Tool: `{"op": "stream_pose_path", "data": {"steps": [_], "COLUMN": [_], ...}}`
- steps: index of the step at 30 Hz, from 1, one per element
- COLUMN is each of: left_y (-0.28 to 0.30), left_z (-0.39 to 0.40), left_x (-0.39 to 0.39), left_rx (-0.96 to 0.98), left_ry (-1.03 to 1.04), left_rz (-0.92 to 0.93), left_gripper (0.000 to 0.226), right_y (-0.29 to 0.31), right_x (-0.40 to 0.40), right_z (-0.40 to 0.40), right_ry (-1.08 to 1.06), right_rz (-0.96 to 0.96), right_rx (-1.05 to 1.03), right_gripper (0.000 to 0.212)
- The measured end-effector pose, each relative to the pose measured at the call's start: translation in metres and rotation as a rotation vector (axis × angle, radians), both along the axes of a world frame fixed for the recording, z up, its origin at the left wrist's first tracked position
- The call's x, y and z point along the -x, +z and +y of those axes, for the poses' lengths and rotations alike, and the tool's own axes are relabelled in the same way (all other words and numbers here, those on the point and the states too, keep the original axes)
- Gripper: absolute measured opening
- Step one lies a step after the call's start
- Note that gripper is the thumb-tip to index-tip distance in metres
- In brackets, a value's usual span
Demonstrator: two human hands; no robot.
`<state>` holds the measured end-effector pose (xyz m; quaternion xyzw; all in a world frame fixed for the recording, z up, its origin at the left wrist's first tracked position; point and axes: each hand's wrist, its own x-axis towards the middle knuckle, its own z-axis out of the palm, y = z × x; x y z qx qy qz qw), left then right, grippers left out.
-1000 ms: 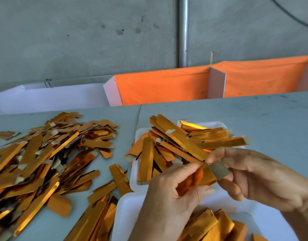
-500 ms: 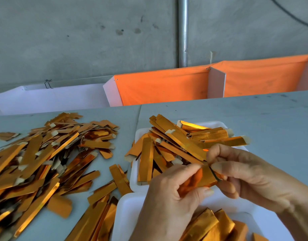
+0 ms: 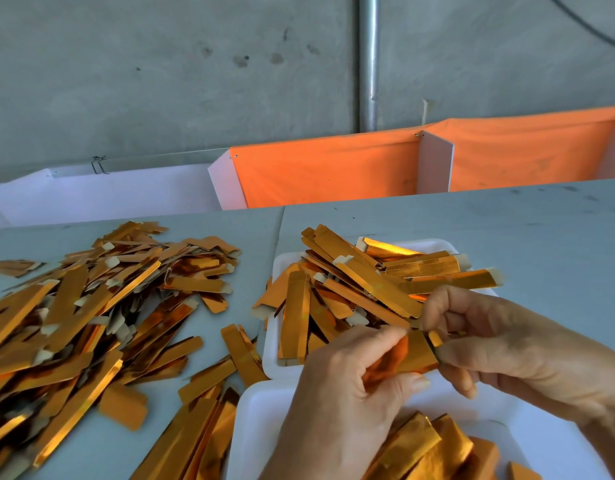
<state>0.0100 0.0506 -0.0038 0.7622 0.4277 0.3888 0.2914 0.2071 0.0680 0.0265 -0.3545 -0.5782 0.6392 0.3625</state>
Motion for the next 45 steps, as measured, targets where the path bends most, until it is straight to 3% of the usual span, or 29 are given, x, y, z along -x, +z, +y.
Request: {"op": "stream_pose_path", "data": {"steps": [8, 13, 25, 31, 37, 45], "left_y": [0.002, 0.002, 0.001, 0.001, -0.001, 0.004], "left_z": [0.000, 0.000, 0.001, 0.003, 0.003, 0.002], "left_x": [0.001, 0.003, 0.005, 0.007, 0.008, 0.009], "left_rx": [-0.016, -0.042, -0.227, -0.203, -0.195, -0.026], "left_ry": [0.010, 0.005, -0.004, 0.008, 0.022, -0.076], "left_rz": [0.034, 0.074, 0.254, 0.261, 0.268, 0.041], "left_gripper": [0.048, 0.049, 0.053, 0.054, 0.053, 0.053], "right_y": [0.001, 0.001, 0.000, -0.007, -0.007, -0.011], "right_x": [0.002, 0.004, 0.019, 0.020, 0.017, 0.007], "right_z": [-0.002, -0.003, -0.003, -0.001, -0.001, 0.001], "right_ry": [-0.002, -0.047, -0.213, -0.281, -0.179, 0.004], "right_rz": [0.050, -0.044, -0.222, -0.166, -0.162, 0.162], "right_rx": [0.059, 0.008, -0.092, -0.033, -0.079, 0.051], "right_gripper": [0.015, 0.004, 0.013, 0.006, 0.009, 0.014]}}
